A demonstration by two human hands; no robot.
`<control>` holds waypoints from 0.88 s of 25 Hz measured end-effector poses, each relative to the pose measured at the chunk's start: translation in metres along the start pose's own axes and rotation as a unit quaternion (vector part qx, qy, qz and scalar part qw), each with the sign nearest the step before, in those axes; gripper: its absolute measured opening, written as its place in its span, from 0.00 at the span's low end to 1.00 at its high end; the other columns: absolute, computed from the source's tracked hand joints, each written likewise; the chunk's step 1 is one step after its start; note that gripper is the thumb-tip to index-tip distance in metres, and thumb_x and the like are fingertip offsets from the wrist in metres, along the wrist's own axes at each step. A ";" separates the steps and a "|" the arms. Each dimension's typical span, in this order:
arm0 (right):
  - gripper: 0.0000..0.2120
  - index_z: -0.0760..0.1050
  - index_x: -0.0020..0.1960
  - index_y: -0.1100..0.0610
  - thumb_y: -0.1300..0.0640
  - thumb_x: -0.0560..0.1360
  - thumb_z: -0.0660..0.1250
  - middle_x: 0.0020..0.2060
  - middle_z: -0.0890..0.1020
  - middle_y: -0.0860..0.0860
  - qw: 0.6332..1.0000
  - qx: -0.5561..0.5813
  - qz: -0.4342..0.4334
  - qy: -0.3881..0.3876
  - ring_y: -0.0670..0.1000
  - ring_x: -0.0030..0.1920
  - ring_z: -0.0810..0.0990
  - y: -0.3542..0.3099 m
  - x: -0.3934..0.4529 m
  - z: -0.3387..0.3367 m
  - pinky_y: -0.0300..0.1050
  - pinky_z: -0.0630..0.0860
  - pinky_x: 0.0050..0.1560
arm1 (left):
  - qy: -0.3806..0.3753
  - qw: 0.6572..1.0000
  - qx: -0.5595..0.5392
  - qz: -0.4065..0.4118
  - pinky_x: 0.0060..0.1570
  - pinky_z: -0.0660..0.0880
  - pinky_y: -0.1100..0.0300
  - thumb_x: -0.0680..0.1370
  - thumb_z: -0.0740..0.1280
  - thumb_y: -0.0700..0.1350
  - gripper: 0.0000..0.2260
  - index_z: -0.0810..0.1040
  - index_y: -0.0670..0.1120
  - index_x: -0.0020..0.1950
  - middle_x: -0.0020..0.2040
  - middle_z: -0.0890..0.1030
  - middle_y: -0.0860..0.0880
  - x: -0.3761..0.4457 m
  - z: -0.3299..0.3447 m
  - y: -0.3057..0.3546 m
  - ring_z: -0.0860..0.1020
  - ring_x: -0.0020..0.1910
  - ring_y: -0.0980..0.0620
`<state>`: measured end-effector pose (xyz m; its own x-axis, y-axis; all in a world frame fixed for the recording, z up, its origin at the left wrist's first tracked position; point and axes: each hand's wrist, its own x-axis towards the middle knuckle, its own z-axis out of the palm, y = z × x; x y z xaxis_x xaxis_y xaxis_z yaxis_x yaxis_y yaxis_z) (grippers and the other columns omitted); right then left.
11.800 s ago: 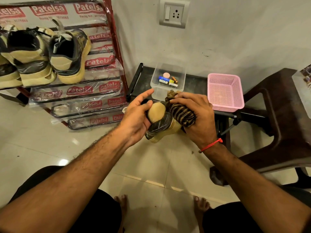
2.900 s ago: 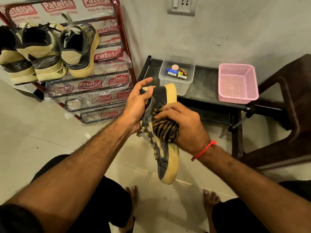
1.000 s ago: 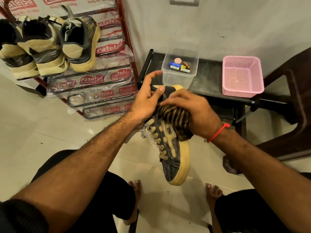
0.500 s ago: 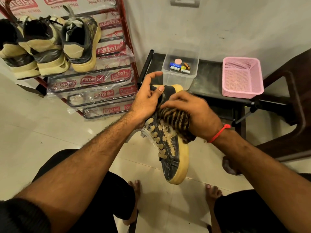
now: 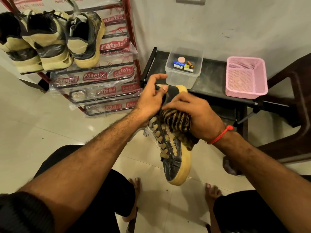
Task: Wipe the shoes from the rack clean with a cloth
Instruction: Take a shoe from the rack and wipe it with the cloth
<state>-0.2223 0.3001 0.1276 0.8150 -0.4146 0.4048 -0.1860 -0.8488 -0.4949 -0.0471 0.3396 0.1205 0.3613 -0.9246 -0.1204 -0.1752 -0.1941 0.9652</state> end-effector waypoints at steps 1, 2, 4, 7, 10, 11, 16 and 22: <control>0.16 0.81 0.60 0.58 0.53 0.75 0.68 0.50 0.79 0.56 0.999 -0.005 0.023 0.033 0.51 0.50 0.78 0.002 0.002 -0.002 0.37 0.75 0.56 | -0.016 1.000 -0.008 0.003 0.51 0.80 0.34 0.85 0.62 0.45 0.14 0.71 0.56 0.69 0.58 0.80 0.37 -0.002 0.003 0.002 0.81 0.54 0.34; 0.16 0.81 0.60 0.58 0.52 0.75 0.68 0.49 0.78 0.56 0.997 -0.006 0.045 0.059 0.50 0.50 0.77 0.005 0.004 -0.004 0.34 0.74 0.55 | -0.020 1.000 -0.022 -0.001 0.50 0.82 0.37 0.85 0.61 0.43 0.14 0.71 0.54 0.70 0.57 0.80 0.38 -0.003 0.003 0.006 0.82 0.53 0.36; 0.17 0.81 0.60 0.56 0.51 0.74 0.70 0.49 0.78 0.55 0.996 0.020 0.071 0.057 0.51 0.49 0.77 0.011 0.003 -0.007 0.39 0.76 0.54 | 0.008 0.999 -0.047 -0.015 0.49 0.83 0.40 0.85 0.61 0.42 0.13 0.71 0.54 0.69 0.55 0.80 0.44 0.001 0.000 0.012 0.83 0.51 0.41; 0.17 0.81 0.59 0.56 0.58 0.71 0.76 0.51 0.77 0.55 0.993 0.048 0.026 -0.100 0.54 0.52 0.77 0.005 -0.004 -0.004 0.50 0.79 0.54 | 0.075 0.994 -0.063 -0.047 0.50 0.82 0.35 0.85 0.61 0.41 0.12 0.72 0.56 0.65 0.52 0.81 0.45 0.005 -0.012 0.011 0.84 0.51 0.40; 0.19 0.81 0.60 0.55 0.60 0.70 0.78 0.51 0.75 0.51 0.976 0.039 0.006 -0.215 0.50 0.52 0.74 -0.002 -0.006 -0.001 0.40 0.74 0.55 | 0.065 0.996 -0.042 -0.044 0.50 0.81 0.35 0.85 0.61 0.42 0.12 0.72 0.56 0.65 0.49 0.82 0.45 0.004 -0.013 0.008 0.84 0.48 0.42; 0.20 0.81 0.61 0.54 0.60 0.70 0.78 0.51 0.75 0.50 0.975 0.038 0.010 -0.220 0.49 0.52 0.74 -0.002 -0.005 -0.002 0.37 0.71 0.56 | 0.056 0.997 -0.038 -0.040 0.51 0.81 0.36 0.85 0.61 0.42 0.12 0.72 0.55 0.66 0.49 0.81 0.45 0.003 -0.012 0.009 0.84 0.48 0.43; 0.20 0.79 0.64 0.55 0.63 0.72 0.74 0.57 0.78 0.55 0.996 0.034 0.065 -0.047 0.53 0.57 0.77 0.009 -0.007 -0.013 0.46 0.75 0.61 | 0.042 0.998 -0.044 -0.005 0.54 0.81 0.37 0.85 0.62 0.43 0.12 0.72 0.57 0.67 0.58 0.80 0.42 0.005 -0.012 0.014 0.83 0.55 0.41; 0.32 0.71 0.73 0.51 0.45 0.71 0.71 0.66 0.68 0.53 0.978 0.094 0.167 -0.076 0.49 0.66 0.69 0.010 -0.002 -0.025 0.37 0.70 0.68 | 0.059 0.993 -0.104 -0.021 0.54 0.83 0.46 0.85 0.61 0.41 0.15 0.71 0.51 0.71 0.53 0.80 0.51 0.005 -0.010 0.014 0.84 0.47 0.55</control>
<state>-0.2395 0.2846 0.1408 0.8011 -0.5926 0.0840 -0.3630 -0.5926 -0.7191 -0.0386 0.3356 0.1354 0.4711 -0.8700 -0.1454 0.0316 -0.1481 0.9885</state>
